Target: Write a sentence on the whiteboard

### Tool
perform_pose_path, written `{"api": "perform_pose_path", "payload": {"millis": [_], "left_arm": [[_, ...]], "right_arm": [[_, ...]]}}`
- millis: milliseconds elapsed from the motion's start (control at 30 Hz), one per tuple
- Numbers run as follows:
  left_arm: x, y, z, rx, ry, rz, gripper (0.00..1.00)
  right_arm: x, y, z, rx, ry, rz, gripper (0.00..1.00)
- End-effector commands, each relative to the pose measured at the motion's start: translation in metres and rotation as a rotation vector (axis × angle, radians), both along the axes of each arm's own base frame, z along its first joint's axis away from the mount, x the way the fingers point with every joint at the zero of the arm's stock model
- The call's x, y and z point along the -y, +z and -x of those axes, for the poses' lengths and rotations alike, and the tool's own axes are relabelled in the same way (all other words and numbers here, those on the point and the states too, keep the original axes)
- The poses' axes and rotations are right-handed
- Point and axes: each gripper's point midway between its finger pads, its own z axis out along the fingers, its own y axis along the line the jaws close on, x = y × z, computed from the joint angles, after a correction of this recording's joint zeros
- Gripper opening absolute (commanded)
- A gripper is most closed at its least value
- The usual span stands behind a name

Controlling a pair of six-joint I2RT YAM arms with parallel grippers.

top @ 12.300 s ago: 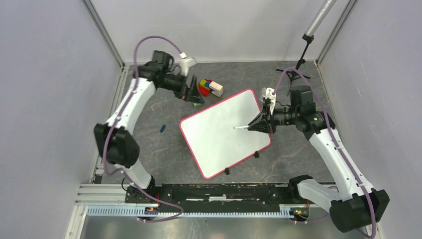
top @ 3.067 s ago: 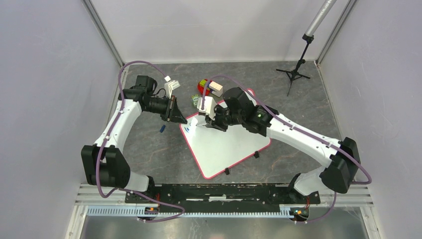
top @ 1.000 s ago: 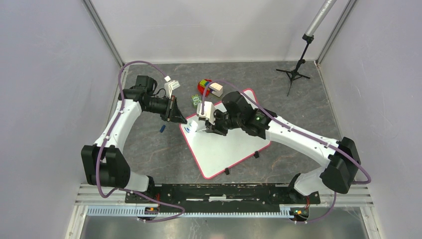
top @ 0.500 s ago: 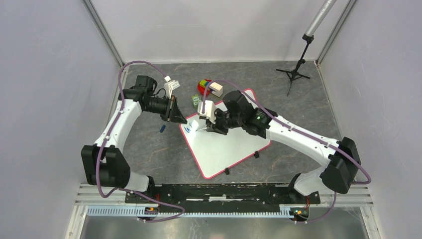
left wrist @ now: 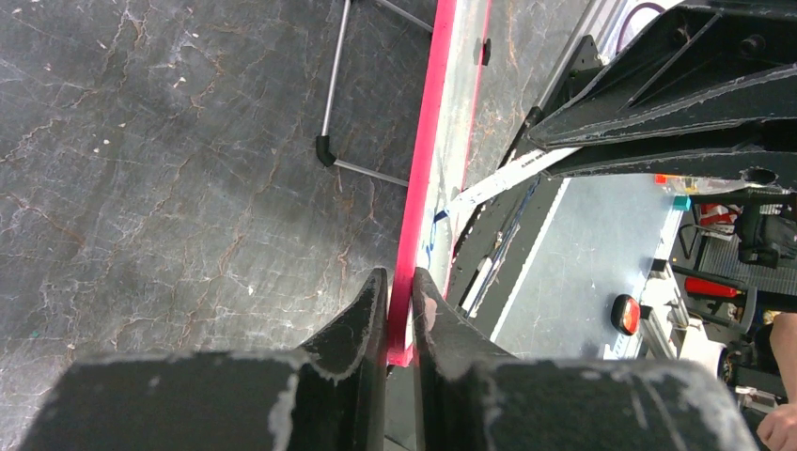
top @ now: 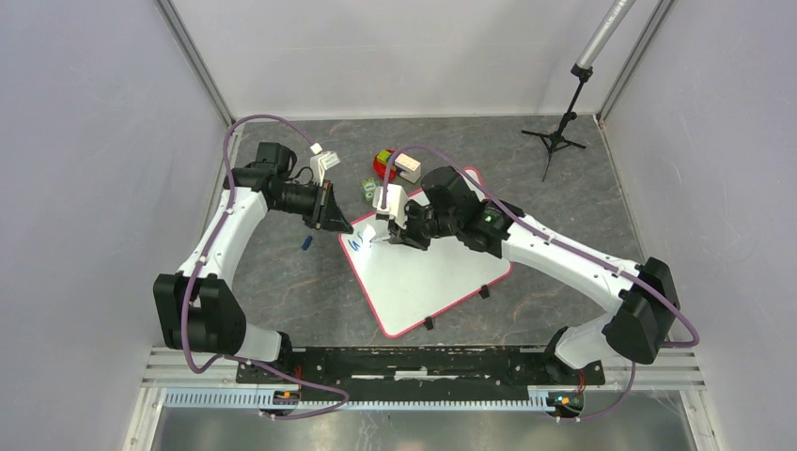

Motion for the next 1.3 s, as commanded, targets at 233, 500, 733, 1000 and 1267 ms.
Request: {"api": "perform_pose_path", "payload": {"millis": [233, 500, 733, 1000, 1267], "left_arm": [[-0.002, 0.003, -0.005, 0.064, -0.015, -0.009, 0.02], [-0.002, 0.003, -0.005, 0.064, -0.014, -0.009, 0.02], [-0.002, 0.004, -0.006, 0.066, -0.014, -0.007, 0.02], [-0.002, 0.004, -0.006, 0.064, -0.014, -0.006, 0.02], [-0.001, 0.003, -0.006, 0.062, -0.017, -0.002, 0.02]], "right_arm": [[-0.003, 0.019, -0.021, 0.06, -0.044, -0.026, 0.0], [0.003, 0.004, -0.011, 0.024, -0.029, -0.004, 0.0], [0.009, -0.004, -0.003, 0.005, -0.016, 0.012, 0.0], [0.017, -0.009, 0.002, 0.012, -0.001, 0.044, 0.0], [0.017, 0.027, -0.006, 0.076, -0.016, -0.004, 0.0]]}}
